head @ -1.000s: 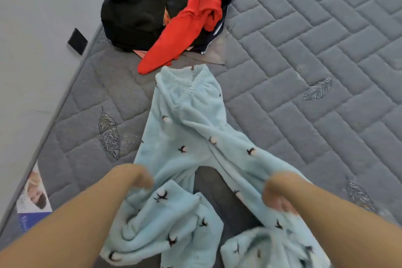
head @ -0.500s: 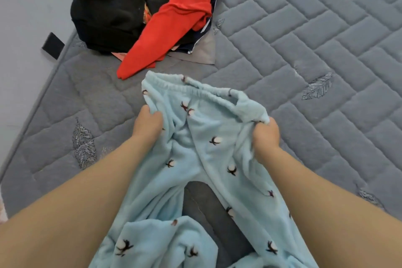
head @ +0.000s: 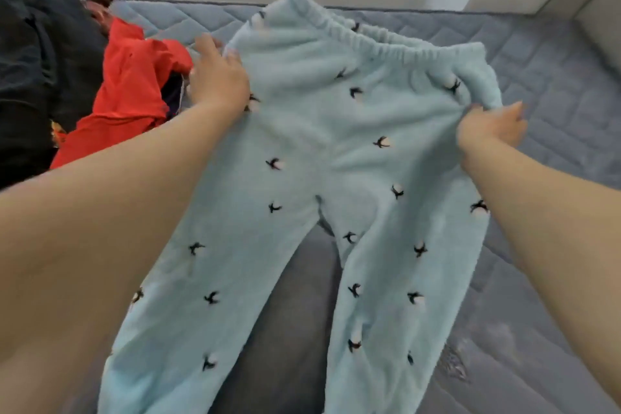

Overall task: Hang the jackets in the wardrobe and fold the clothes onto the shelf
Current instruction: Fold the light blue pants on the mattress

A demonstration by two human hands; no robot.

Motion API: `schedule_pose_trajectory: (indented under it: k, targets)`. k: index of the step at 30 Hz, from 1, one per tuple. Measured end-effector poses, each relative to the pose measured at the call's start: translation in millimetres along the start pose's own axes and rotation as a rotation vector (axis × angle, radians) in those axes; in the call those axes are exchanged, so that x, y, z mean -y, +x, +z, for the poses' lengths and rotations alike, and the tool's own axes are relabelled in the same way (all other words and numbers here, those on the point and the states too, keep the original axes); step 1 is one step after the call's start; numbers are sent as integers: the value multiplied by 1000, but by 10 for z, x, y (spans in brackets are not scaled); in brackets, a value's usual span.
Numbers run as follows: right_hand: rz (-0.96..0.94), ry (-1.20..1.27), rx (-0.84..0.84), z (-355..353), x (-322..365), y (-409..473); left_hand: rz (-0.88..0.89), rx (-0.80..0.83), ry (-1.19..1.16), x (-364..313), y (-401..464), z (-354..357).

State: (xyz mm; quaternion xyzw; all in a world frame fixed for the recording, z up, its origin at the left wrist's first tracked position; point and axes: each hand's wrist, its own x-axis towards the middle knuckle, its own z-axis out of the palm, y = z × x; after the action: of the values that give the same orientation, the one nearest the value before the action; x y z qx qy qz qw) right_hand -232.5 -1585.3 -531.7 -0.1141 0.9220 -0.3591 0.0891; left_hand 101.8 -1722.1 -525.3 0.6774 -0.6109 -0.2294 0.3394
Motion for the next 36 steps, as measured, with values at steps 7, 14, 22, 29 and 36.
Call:
schedule_pose_trajectory:
  k: [7,14,22,29,36]
  targets:
    - [-559,-773,527,898,-1726,-684,-47,689,572,1024,-1399,1407]
    - [-671,-824,374,1399,-2778,-742,-5,724,732,1836,-1761,1930]
    - [-685,-782,374,1438,-2751,-775,-53,823,729,1848,-1673,1868]
    - [-699,-766,354,1432,-2775,-782,-29,791,728,1852,-1669,1878]
    - [-626,-688,408,1133,-2953,-928,40,749,765,1790,-1836,1813]
